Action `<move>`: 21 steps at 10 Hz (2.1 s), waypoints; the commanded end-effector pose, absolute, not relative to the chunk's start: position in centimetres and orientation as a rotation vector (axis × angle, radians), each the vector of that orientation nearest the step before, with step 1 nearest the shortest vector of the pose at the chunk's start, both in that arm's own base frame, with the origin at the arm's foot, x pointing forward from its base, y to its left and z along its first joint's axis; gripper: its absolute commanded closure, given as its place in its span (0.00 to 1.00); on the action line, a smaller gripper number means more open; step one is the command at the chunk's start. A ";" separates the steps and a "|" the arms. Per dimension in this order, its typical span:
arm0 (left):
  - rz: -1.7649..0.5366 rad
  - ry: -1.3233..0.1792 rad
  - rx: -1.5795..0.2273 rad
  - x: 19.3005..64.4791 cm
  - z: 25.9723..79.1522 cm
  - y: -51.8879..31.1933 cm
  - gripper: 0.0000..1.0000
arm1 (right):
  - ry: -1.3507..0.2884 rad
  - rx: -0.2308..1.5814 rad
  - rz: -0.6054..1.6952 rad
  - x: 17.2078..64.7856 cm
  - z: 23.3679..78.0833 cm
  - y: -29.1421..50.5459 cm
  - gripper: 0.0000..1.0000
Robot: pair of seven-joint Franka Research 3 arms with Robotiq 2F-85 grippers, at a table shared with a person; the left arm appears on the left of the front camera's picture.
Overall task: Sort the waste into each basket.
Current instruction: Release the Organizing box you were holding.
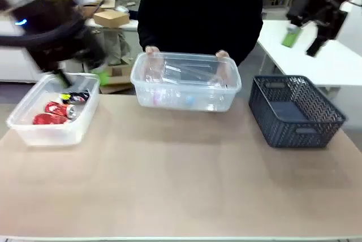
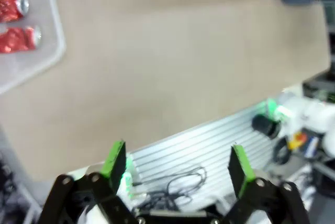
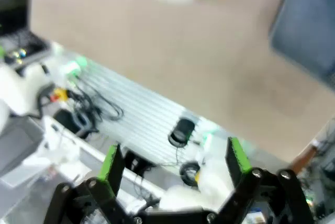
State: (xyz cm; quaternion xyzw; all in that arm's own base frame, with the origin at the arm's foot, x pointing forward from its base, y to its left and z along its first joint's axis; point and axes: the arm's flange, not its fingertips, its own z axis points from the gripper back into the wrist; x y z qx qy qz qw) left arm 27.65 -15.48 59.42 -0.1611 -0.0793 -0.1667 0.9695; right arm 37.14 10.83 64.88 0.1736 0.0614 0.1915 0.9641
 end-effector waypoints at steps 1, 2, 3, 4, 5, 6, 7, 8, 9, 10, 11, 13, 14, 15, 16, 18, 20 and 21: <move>-0.437 -0.226 -0.321 21.8 57.8 -13.8 0.00 | 0.102 0.205 0.413 32.2 61.5 9.6 0.00; -0.360 -0.288 -0.259 19.7 56.9 -13.6 0.00 | 0.100 0.077 0.429 30.1 59.9 9.2 0.00; -0.325 -0.319 -0.241 18.4 56.1 -13.4 0.00 | 0.111 0.040 0.410 29.1 58.7 8.7 0.00; -0.318 -0.332 -0.289 18.2 55.3 -13.0 0.00 | 0.147 0.029 0.418 29.0 57.4 8.5 0.00; -0.286 -0.313 -0.327 19.2 54.7 -12.6 0.00 | 0.167 0.000 0.441 29.1 56.4 8.3 0.00; -0.249 -0.277 -0.350 20.6 54.0 -12.2 0.00 | 0.182 0.035 0.467 29.9 55.6 8.2 0.00; -0.330 -0.314 -0.277 18.4 58.0 -13.0 0.00 | 0.174 0.027 0.412 28.2 57.2 8.5 0.00; -0.330 -0.314 -0.277 18.4 58.0 -13.0 0.00 | 0.174 0.027 0.412 28.2 57.2 8.5 0.00; -0.330 -0.314 -0.277 18.4 58.0 -13.0 0.00 | 0.174 0.027 0.412 28.2 57.2 8.5 0.00; -0.300 -0.301 -0.290 19.4 57.6 -12.8 0.00 | 0.187 0.027 0.423 28.7 56.1 8.6 0.00; -0.353 -0.239 -0.411 20.7 56.9 -13.1 0.00 | 0.182 0.195 0.373 29.5 55.6 8.6 0.00; -0.331 -0.243 -0.874 20.0 56.1 -7.8 0.00 | 0.154 0.652 0.105 28.3 56.2 3.1 0.00; -0.244 -0.280 -1.069 19.7 55.2 -4.9 0.00 | 0.158 0.898 0.043 27.5 55.8 0.3 0.00; -0.183 -0.310 -1.225 19.7 54.3 -3.1 0.00 | 0.128 1.061 -0.087 27.3 55.1 -1.6 0.00; -0.101 -0.312 -1.339 20.0 53.1 -2.0 0.00 | 0.101 1.143 -0.110 27.2 54.4 -2.3 0.00; 0.031 -0.257 -1.426 21.2 51.2 -1.6 0.00 | -0.012 1.258 -0.126 27.9 52.8 -2.5 0.00; 0.096 -0.180 -1.362 22.6 50.7 -2.0 0.00 | -0.022 1.219 -0.182 29.1 51.7 -1.5 0.00; 0.029 -0.248 -1.422 25.7 58.4 3.3 0.00 | 0.007 1.052 -0.167 29.8 51.5 0.1 0.00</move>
